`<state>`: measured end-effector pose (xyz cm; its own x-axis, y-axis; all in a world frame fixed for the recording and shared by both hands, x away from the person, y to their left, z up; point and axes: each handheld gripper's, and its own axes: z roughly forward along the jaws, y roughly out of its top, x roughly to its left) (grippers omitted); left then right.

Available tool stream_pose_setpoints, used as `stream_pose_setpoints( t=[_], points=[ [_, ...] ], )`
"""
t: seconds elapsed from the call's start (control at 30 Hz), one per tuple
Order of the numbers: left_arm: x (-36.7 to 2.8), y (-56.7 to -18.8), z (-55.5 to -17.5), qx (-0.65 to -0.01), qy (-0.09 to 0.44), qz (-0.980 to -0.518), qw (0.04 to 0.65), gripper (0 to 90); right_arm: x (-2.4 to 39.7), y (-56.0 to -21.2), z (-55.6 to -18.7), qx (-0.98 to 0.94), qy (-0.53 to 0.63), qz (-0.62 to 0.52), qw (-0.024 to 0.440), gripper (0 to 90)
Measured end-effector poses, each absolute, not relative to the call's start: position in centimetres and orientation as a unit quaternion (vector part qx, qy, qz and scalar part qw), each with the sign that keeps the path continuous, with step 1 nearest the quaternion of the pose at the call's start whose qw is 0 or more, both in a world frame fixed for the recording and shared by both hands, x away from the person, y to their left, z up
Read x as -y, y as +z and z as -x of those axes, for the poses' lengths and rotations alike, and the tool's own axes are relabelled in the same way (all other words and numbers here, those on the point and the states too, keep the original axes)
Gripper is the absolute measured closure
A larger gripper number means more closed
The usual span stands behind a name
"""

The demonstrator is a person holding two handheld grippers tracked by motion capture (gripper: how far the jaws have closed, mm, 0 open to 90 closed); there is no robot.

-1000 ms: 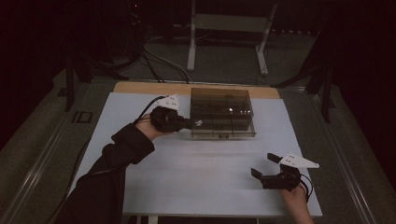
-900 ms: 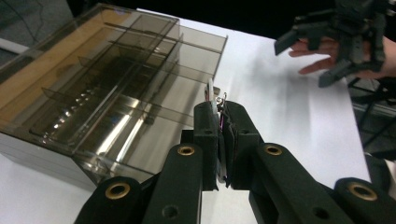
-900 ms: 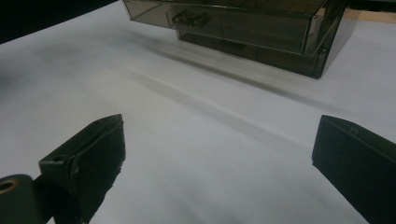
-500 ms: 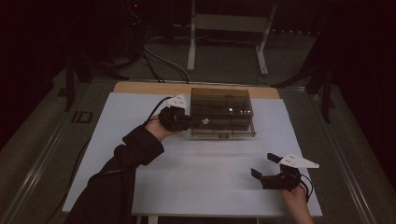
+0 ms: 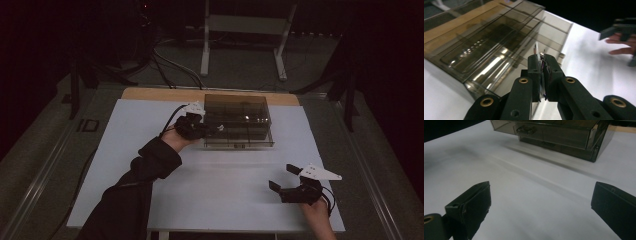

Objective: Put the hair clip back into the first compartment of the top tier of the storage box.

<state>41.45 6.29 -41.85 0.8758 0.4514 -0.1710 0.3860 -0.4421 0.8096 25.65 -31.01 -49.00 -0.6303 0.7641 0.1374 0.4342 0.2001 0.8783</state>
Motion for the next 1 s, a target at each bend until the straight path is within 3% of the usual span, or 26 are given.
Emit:
stream_pose_setpoints(
  t=[0.57,0.77,0.8,0.83,1.0],
  points=[
    [-4.9,-42.2,-41.8,-0.277,0.067,-0.859,0.424,86.5,31.2,-49.0,-25.7,-0.756,0.491,-0.399,0.167,2.5],
    [-4.6,-42.4,-42.2,-0.275,0.071,-0.854,0.436,85.2,31.2,-49.1,-25.7,-0.759,0.486,-0.400,0.168,2.7],
    [-4.6,-42.5,-42.2,-0.274,0.073,-0.851,0.441,72.9,31.2,-49.1,-25.7,-0.758,0.486,-0.402,0.166,2.7],
    [-4.6,-42.5,-42.2,-0.275,0.072,-0.851,0.441,66.1,31.2,-49.1,-25.7,-0.758,0.486,-0.402,0.165,2.6],
    [-4.9,-42.3,-41.8,-0.292,0.078,-0.840,0.451,45.8,31.3,-49.0,-25.6,-0.757,0.489,-0.400,0.166,2.6]
  ],
)
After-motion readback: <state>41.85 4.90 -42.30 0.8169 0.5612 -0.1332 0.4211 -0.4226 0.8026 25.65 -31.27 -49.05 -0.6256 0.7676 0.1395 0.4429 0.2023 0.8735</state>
